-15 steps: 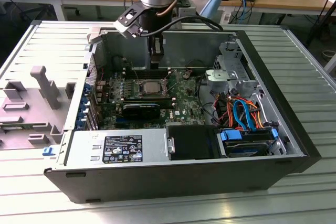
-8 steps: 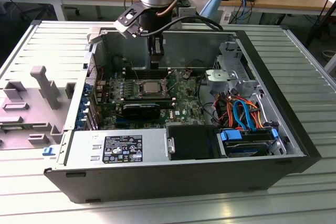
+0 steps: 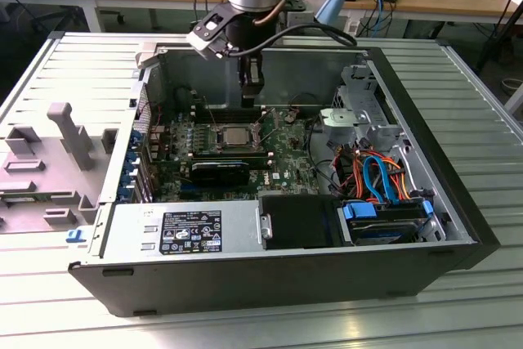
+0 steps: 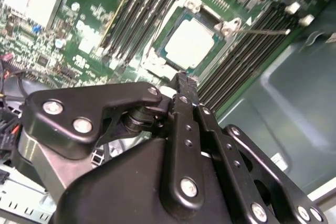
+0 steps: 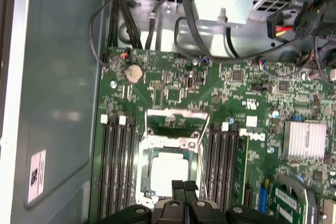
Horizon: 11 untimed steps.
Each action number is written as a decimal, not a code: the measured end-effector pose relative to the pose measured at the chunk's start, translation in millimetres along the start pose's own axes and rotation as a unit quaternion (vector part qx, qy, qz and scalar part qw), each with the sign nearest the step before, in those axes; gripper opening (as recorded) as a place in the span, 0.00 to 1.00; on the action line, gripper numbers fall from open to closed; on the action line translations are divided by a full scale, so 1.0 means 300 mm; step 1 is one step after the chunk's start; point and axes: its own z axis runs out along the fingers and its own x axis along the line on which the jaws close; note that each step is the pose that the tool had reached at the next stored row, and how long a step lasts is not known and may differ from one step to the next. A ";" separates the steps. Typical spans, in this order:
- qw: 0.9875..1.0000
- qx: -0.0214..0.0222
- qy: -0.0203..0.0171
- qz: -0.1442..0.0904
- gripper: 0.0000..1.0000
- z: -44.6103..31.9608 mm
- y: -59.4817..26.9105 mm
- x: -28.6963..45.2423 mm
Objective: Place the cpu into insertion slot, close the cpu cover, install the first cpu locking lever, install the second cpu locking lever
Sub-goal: 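Close the cpu cover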
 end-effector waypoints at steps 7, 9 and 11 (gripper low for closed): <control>1.000 0.001 0.000 0.000 0.11 0.002 0.083 -0.007; 1.000 0.001 0.000 0.000 0.11 0.002 0.094 -0.008; 1.000 0.001 0.000 0.000 0.11 0.002 0.103 -0.008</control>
